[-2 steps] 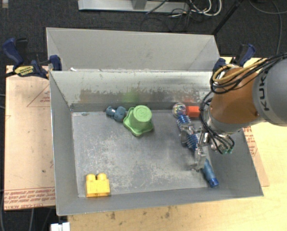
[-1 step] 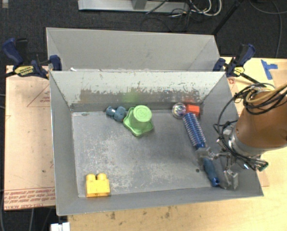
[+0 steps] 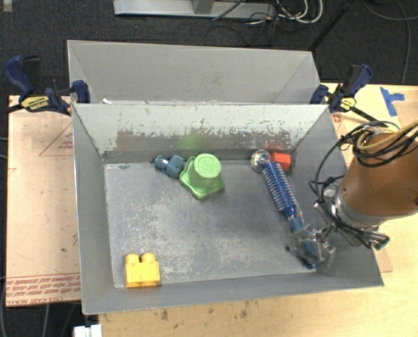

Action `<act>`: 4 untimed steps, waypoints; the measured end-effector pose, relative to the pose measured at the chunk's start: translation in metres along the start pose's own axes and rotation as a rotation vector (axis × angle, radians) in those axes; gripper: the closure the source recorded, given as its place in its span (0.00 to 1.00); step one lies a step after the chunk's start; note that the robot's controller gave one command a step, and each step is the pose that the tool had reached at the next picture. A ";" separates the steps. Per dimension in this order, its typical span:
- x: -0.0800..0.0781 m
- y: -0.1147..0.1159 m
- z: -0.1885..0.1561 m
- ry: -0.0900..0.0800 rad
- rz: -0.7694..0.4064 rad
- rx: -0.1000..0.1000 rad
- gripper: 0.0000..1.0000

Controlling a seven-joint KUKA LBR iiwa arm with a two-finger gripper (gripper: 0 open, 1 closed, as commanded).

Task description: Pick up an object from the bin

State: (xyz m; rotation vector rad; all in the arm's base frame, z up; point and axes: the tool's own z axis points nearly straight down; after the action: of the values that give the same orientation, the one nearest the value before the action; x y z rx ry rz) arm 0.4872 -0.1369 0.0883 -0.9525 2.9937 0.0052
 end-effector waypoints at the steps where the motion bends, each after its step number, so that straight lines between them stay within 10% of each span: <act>1: -0.006 -0.023 -0.149 -0.007 -0.053 0.012 1.00; 2: -0.005 -0.022 -0.145 -0.002 -0.053 0.003 0.00; 3: -0.052 0.008 -0.023 0.002 -0.176 -0.005 0.00; 4: -0.078 -0.053 0.011 -0.012 -0.503 -0.012 0.00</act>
Offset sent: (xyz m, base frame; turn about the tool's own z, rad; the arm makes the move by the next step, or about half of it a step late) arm 0.0156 -0.0160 0.1448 -0.0565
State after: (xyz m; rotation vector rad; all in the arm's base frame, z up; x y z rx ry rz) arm 0.5812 -0.1354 0.0772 -1.6629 2.6549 0.0283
